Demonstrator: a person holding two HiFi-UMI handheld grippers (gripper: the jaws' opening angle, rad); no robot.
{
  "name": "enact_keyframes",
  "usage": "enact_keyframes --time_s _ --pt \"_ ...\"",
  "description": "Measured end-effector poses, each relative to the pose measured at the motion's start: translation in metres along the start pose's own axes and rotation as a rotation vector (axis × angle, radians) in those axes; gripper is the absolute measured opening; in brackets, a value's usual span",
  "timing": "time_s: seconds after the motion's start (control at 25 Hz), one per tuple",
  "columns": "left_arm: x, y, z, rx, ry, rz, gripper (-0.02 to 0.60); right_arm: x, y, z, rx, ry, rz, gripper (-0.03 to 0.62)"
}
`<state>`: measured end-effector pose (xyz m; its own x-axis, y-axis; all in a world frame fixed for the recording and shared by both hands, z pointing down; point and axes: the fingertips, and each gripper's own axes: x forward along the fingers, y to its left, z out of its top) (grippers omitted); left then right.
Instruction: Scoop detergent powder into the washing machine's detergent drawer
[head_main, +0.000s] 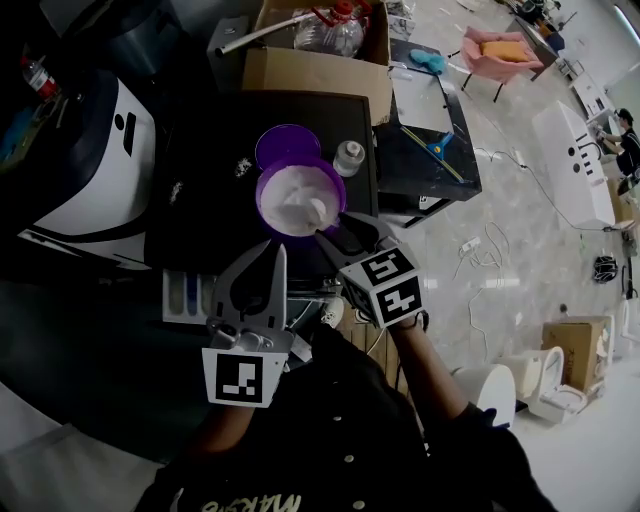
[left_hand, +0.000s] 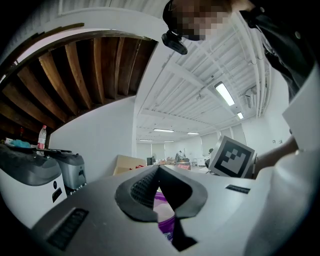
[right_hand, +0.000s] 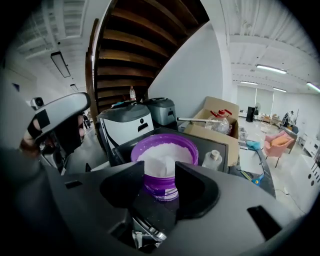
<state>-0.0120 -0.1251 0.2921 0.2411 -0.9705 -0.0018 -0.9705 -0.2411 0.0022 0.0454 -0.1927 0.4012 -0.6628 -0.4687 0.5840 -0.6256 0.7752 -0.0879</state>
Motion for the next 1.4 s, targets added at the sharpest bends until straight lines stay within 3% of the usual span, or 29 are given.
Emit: enact_keyframes --time_s 0.24,0.4,0.56,0.68,0.92,1.16,1.4 --pt "-0.004 0.000 0.003 0.003 -0.005 -0.004 0.015 -0.025 -0.009 0.017 0.050 -0.172 -0.037 0.205" --pt "-0.008 0.002 0.005 -0.008 -0.005 -0.012 0.015 -0.064 -0.017 0.037 0.065 -0.373 -0.116 0.048" --pt "-0.017 0.004 0.016 0.000 -0.023 -0.009 0.015 -0.103 -0.012 0.055 0.073 -0.523 -0.161 0.034" --pt "-0.023 0.009 0.025 0.014 -0.030 -0.008 0.015 -0.116 -0.011 0.059 0.031 -0.550 -0.194 0.035" --pt "-0.040 0.025 0.040 0.105 -0.079 0.007 0.015 -0.160 -0.019 0.060 0.070 -0.681 -0.251 0.034" --pt "-0.061 0.040 0.048 0.113 -0.091 0.037 0.015 -0.193 -0.028 0.040 0.097 -0.688 -0.341 0.034" --pt "-0.078 0.057 0.041 0.104 -0.080 0.072 0.015 -0.216 -0.021 0.033 0.133 -0.738 -0.347 0.035"
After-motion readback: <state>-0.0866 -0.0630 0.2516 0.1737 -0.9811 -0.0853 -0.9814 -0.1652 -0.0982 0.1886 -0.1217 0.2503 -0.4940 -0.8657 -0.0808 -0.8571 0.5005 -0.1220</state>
